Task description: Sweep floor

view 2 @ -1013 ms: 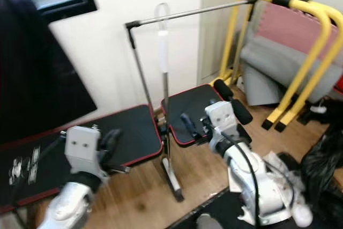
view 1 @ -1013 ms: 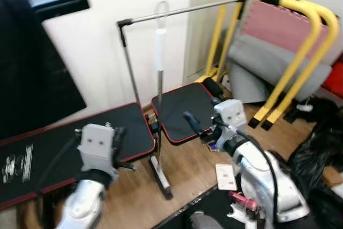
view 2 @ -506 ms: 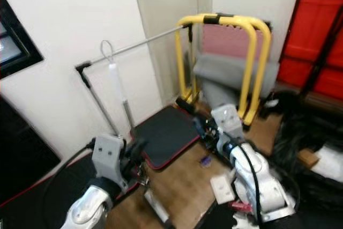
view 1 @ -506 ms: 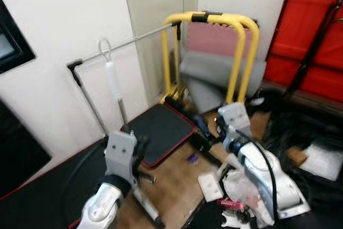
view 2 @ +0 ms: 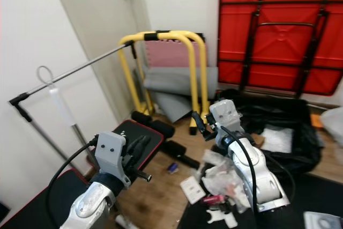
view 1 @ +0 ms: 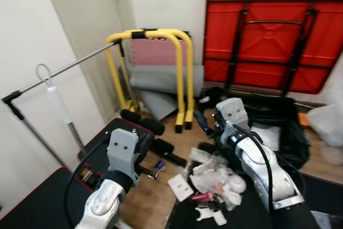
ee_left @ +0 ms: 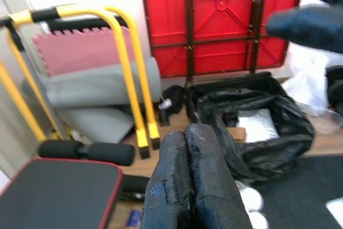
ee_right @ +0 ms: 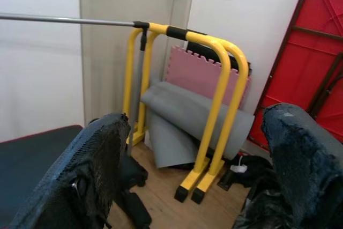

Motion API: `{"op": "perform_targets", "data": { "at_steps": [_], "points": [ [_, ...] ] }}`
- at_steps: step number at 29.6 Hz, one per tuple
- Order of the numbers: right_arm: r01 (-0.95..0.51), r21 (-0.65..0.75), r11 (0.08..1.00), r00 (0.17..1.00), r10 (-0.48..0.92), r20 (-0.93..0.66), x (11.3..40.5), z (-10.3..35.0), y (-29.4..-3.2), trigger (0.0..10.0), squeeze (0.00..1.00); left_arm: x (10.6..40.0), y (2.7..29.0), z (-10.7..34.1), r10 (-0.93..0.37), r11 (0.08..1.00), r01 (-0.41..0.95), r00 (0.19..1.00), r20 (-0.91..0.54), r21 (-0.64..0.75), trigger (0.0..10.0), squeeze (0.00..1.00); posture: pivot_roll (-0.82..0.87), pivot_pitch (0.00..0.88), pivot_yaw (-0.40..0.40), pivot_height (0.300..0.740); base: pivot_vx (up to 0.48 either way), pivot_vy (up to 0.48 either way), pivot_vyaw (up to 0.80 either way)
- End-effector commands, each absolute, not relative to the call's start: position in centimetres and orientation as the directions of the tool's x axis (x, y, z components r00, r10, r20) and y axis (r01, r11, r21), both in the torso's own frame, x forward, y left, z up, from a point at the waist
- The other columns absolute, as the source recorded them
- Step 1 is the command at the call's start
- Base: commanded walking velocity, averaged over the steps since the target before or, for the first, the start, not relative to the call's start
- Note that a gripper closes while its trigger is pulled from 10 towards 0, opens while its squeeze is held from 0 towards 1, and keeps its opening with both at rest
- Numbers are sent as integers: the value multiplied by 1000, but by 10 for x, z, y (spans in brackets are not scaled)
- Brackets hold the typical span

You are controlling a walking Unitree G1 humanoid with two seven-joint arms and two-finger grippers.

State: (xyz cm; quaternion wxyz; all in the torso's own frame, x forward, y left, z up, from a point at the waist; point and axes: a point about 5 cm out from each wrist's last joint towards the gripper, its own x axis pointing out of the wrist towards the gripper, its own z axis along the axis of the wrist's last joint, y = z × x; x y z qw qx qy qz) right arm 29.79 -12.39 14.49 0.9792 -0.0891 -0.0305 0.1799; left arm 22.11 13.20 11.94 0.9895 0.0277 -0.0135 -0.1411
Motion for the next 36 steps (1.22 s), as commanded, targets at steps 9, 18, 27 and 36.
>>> {"op": "perform_targets", "data": {
  "at_steps": [9,18,27,36],
  "points": [
    [-349,-194,917,932,360,27,302,144,-124,10000,0,229,137,118,-271,961,270,962,15,53,10000,0,-79,0,13,740,0,-375,0],
    [-333,-213,919,937,348,39,305,145,-125,10000,0,232,139,119,-259,965,258,966,24,48,10000,0,-76,0,9,740,0,-377,0],
    [-316,-219,923,942,333,45,307,146,-127,10000,0,233,140,120,-250,968,248,968,34,42,10000,0,-78,0,5,740,0,-379,0],
    [-305,-221,926,945,323,46,309,146,-129,10000,0,235,140,120,-250,968,249,967,38,35,10000,0,-80,0,0,740,0,-379,0]
  ]
}}
